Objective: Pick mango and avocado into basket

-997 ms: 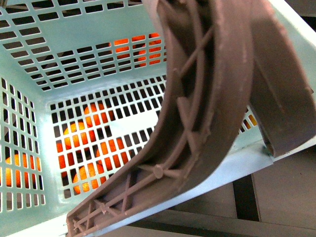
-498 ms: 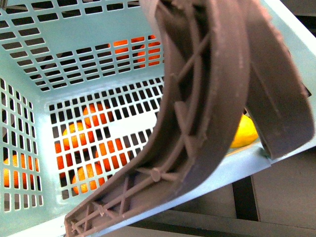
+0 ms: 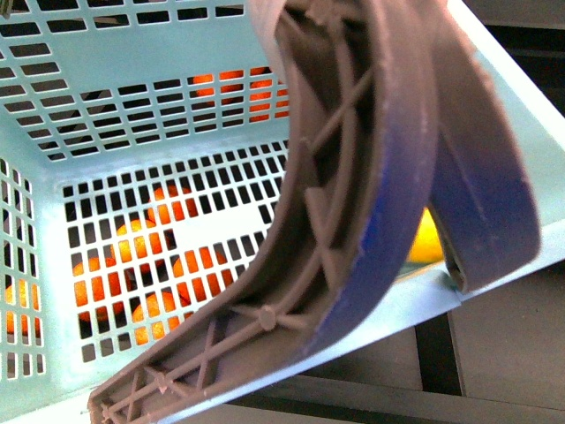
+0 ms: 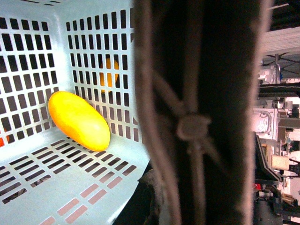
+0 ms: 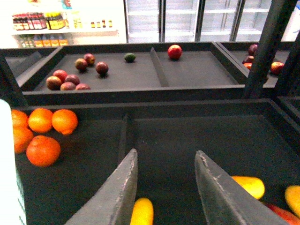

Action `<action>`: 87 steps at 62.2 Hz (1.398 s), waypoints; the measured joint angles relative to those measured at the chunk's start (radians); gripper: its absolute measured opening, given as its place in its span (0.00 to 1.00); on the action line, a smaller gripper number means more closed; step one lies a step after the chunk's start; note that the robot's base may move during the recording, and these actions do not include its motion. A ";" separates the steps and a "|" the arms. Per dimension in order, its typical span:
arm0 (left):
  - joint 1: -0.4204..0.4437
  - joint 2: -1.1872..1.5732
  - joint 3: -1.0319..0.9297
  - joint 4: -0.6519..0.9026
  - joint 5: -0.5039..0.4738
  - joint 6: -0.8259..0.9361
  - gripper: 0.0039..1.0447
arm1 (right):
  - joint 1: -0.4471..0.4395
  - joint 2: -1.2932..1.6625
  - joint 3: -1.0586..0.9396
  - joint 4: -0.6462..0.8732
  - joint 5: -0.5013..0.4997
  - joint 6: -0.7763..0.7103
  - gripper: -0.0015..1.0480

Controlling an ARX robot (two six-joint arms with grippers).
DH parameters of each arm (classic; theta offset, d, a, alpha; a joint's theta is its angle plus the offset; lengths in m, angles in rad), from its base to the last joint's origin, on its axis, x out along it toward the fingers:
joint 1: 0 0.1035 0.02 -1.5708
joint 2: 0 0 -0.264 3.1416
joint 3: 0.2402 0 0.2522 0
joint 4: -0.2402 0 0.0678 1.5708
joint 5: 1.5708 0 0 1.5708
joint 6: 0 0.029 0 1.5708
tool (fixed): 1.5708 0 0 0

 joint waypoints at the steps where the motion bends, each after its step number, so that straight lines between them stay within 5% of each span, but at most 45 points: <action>1: 0.000 0.000 0.000 0.000 0.003 0.000 0.03 | -0.009 -0.011 -0.011 -0.002 -0.009 -0.002 0.33; 14: 0.000 0.000 0.000 0.000 0.007 -0.002 0.03 | -0.080 -0.128 -0.094 -0.036 -0.083 -0.016 0.02; 43: 0.000 0.000 0.000 0.000 0.005 -0.001 0.03 | -0.229 -0.330 -0.178 -0.153 -0.238 -0.018 0.02; 80: 0.000 0.000 0.000 0.000 0.006 -0.002 0.03 | -0.252 -0.351 -0.185 -0.161 -0.245 -0.016 0.89; 87: 0.000 0.000 0.000 0.000 0.006 -0.002 0.03 | -0.252 -0.351 -0.185 -0.161 -0.245 -0.016 0.92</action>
